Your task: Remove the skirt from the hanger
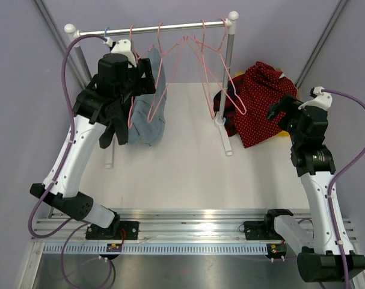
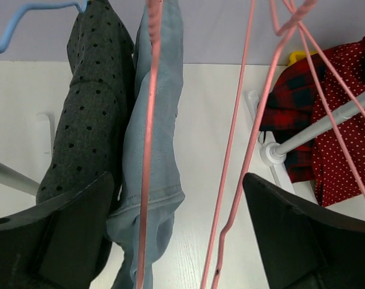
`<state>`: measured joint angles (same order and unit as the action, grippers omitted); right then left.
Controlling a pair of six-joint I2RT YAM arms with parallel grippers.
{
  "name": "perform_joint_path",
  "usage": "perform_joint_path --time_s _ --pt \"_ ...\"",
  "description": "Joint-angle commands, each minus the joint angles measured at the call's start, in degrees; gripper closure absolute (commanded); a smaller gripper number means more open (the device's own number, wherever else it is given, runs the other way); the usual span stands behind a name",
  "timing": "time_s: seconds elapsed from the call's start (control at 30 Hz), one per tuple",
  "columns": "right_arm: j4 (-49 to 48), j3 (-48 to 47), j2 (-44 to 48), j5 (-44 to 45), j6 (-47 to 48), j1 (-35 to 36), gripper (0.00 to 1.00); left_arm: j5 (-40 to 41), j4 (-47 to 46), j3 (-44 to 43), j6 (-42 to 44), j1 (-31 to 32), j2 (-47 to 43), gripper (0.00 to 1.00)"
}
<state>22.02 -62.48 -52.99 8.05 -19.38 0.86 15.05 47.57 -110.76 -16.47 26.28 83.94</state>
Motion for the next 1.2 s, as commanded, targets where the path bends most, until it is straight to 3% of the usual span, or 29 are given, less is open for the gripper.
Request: perform_joint_path --time_s 0.0,0.07,0.1,0.17,0.2,0.3,0.5,0.67,0.8,0.9,0.93,0.97,1.13,1.17 --pt "2.6 1.1 2.2 -3.1 -2.0 0.4 0.01 -2.7 -4.1 -1.2 0.2 -2.4 1.6 0.12" --pt "3.2 1.6 3.1 -3.2 -2.0 0.3 0.01 -2.9 -4.4 -1.2 -0.3 -3.2 2.4 0.22" --pt "3.5 1.7 3.9 -3.2 -1.9 0.3 0.01 -3.3 -5.2 -1.0 -0.5 -3.4 2.5 0.35" --pt "3.9 2.0 4.7 -3.8 -2.0 0.3 0.01 -3.8 -5.6 -1.3 -1.0 -4.3 3.4 0.52" --pt "4.2 2.0 5.3 -4.1 -2.1 0.3 0.02 -3.8 -5.6 -1.5 -1.1 -4.5 3.9 0.73" --pt "4.4 1.7 6.0 -5.6 -2.6 0.4 0.03 -3.2 -4.6 -3.5 -1.6 -4.6 5.0 0.99" --pt "1.8 0.8 8.3 -14.8 -2.6 0.4 0.04 -3.6 -0.9 -9.0 -1.2 -4.5 4.1 1.0" --pt "-7.3 0.9 10.5 -23.3 -6.6 0.9 0.04 -4.4 4.4 -20.2 -0.4 -3.5 4.3 1.0" --pt "-4.4 -6.4 5.5 -21.7 -2.1 8.3 0.04 -3.4 9.4 -27.0 -0.2 -1.1 5.1 1.0" --pt "2.2 -16.2 -0.1 -7.5 6.1 23.9 0.05 -1.7 8.9 -25.6 -0.3 0.7 3.6 1.0" --pt "3.5 -20.6 -1.5 3.4 7.8 33.1 0.05 -1.4 8.8 -24.9 -0.6 1.6 2.6 1.0" --pt "4.6 -22.6 -2.8 7.9 10.3 36.9 0.06 -1.1 8.6 -23.9 -0.9 1.8 2.3 1.0" --pt "3.8 -27.2 -9.9 30.3 14.4 61.0 0.07 -0.4 8.5 -22.7 -1.9 3.2 1.3 1.0" --pt "2.9 -27.2 -11.2 33.2 15.8 69.5 0.07 -0.1 8.5 -22.6 -2.0 3.4 1.3 1.0"
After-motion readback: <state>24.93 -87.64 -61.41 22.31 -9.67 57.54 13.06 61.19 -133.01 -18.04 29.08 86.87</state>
